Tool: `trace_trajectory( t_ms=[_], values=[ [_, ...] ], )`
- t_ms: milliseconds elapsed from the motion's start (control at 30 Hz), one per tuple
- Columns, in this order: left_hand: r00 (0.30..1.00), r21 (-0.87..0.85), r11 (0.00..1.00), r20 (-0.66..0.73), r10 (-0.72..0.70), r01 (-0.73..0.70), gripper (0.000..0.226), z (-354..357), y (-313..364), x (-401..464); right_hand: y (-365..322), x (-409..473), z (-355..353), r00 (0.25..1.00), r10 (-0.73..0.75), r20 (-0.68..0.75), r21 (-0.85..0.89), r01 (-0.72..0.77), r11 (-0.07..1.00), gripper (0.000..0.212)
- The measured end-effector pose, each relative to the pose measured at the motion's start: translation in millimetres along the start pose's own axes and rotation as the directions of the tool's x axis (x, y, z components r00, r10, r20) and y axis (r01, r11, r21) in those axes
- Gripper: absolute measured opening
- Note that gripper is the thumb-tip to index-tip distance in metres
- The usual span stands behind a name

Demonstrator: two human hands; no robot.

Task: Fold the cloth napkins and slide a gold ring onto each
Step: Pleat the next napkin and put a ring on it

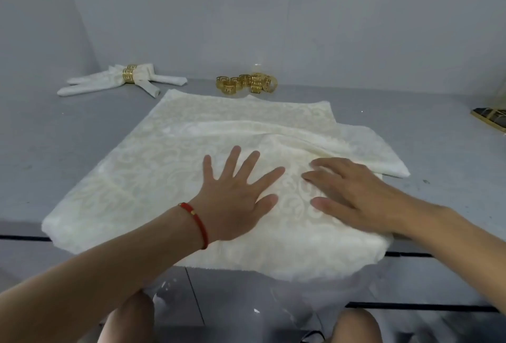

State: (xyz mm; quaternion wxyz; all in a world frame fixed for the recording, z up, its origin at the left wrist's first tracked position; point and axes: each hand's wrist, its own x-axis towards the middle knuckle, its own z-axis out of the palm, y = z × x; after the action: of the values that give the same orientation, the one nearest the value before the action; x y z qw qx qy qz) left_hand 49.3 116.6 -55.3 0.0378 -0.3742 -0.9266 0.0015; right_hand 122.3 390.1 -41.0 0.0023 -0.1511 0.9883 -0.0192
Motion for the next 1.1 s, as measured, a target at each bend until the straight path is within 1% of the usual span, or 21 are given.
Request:
trace_trajectory(
  t_ms=[33, 100, 233, 267, 333, 400, 433, 500, 533, 567, 600, 667, 700, 733, 800, 833, 867, 900, 967, 1067, 1100],
  values=[
    [0.999, 0.05, 0.999, 0.043, -0.005, 0.003, 0.061, 4, -3, -10, -12, -7, 6, 0.998, 0.04, 0.051, 0.007, -0.04, 0.999, 0.071],
    [0.999, 0.096, 0.995, 0.052, -0.008, 0.003, 0.058, 3, -10, -24, -34, -17, 10, 0.996, 0.048, 0.08, -0.006, -0.048, 0.999, 0.074],
    [0.997, 0.191, 0.982, 0.079, -0.025, 0.009, 0.053, -14, -24, -41, -72, -32, -1, 0.996, -0.078, 0.054, 0.1, 0.072, 0.992, 0.071],
    [0.996, 0.207, 0.978, 0.085, -0.035, 0.017, 0.054, -17, -27, -47, -78, -36, 0, 0.991, -0.123, 0.043, 0.097, 0.119, 0.988, 0.072],
    [0.998, 0.221, 0.975, 0.053, -0.018, 0.006, 0.056, -17, -35, -63, -86, -42, 7, 0.977, -0.212, -0.002, -0.035, 0.212, 0.977, 0.076],
    [0.999, 0.188, 0.982, -0.036, 0.008, -0.001, 0.055, -13, -40, -76, -91, -43, 19, 0.961, -0.275, -0.033, -0.209, 0.262, 0.942, 0.076],
    [0.992, 0.132, 0.991, -0.12, 0.026, -0.01, 0.052, -11, -40, -81, -92, -42, 25, 0.955, -0.293, -0.049, -0.265, 0.271, 0.926, 0.075],
    [0.951, -0.093, 0.992, -0.305, 0.056, -0.089, 0.042, -8, -40, -92, -94, -37, 35, 0.931, -0.344, -0.125, -0.312, 0.293, 0.904, 0.067],
    [0.92, -0.166, 0.975, -0.385, 0.074, -0.148, 0.038, -4, -40, -98, -94, -34, 39, 0.908, -0.378, -0.184, -0.323, 0.307, 0.895, 0.06],
    [0.896, -0.158, 0.967, -0.43, 0.116, -0.201, 0.037, 0, -40, -104, -93, -32, 41, 0.882, -0.404, -0.241, -0.339, 0.314, 0.887, 0.052],
    [0.888, -0.086, 0.968, -0.425, 0.177, -0.234, 0.043, 4, -40, -111, -92, -29, 42, 0.857, -0.422, -0.294, -0.357, 0.311, 0.881, 0.047],
    [0.904, 0.155, 0.954, -0.31, 0.294, -0.257, 0.073, 13, -46, -119, -90, -26, 40, 0.822, -0.444, -0.356, -0.36, 0.318, 0.877, 0.038],
    [0.917, 0.273, 0.926, -0.229, 0.327, -0.262, 0.086, 17, -50, -122, -90, -25, 37, 0.816, -0.456, -0.355, -0.352, 0.335, 0.874, 0.036],
    [0.919, 0.377, 0.887, -0.178, 0.352, -0.267, 0.089, 20, -52, -123, -91, -24, 35, 0.818, -0.471, -0.33, -0.359, 0.353, 0.864, 0.038],
    [0.884, 0.51, 0.81, -0.183, 0.431, -0.289, 0.067, 24, -54, -124, -93, -25, 35, 0.856, -0.469, -0.218, -0.423, 0.35, 0.836, 0.059],
    [0.866, 0.535, 0.787, -0.184, 0.465, -0.309, 0.061, 26, -56, -124, -96, -25, 36, 0.875, -0.459, -0.156, -0.474, 0.341, 0.812, 0.071],
    [0.853, 0.557, 0.763, -0.174, 0.493, -0.328, 0.06, 28, -57, -125, -98, -24, 40, 0.884, -0.452, -0.117, -0.526, 0.331, 0.783, 0.081],
    [0.841, 0.577, 0.742, -0.166, 0.515, -0.341, 0.059, 28, -58, -126, -100, -24, 44, 0.883, -0.457, -0.104, -0.571, 0.324, 0.755, 0.083],
    [0.794, 0.549, 0.747, -0.225, 0.564, -0.375, 0.053, 28, -59, -128, -103, -26, 50, 0.873, -0.471, -0.128, -0.604, 0.308, 0.735, 0.074],
    [0.753, 0.29, 0.862, -0.423, 0.504, -0.415, 0.038, 18, -57, -133, -106, -34, 55, 0.86, -0.483, -0.166, -0.606, 0.297, 0.738, 0.07],
    [0.751, 0.187, 0.88, -0.463, 0.471, -0.436, 0.037, 11, -57, -134, -106, -37, 53, 0.855, -0.486, -0.181, -0.56, 0.317, 0.765, 0.066]
  ],
)
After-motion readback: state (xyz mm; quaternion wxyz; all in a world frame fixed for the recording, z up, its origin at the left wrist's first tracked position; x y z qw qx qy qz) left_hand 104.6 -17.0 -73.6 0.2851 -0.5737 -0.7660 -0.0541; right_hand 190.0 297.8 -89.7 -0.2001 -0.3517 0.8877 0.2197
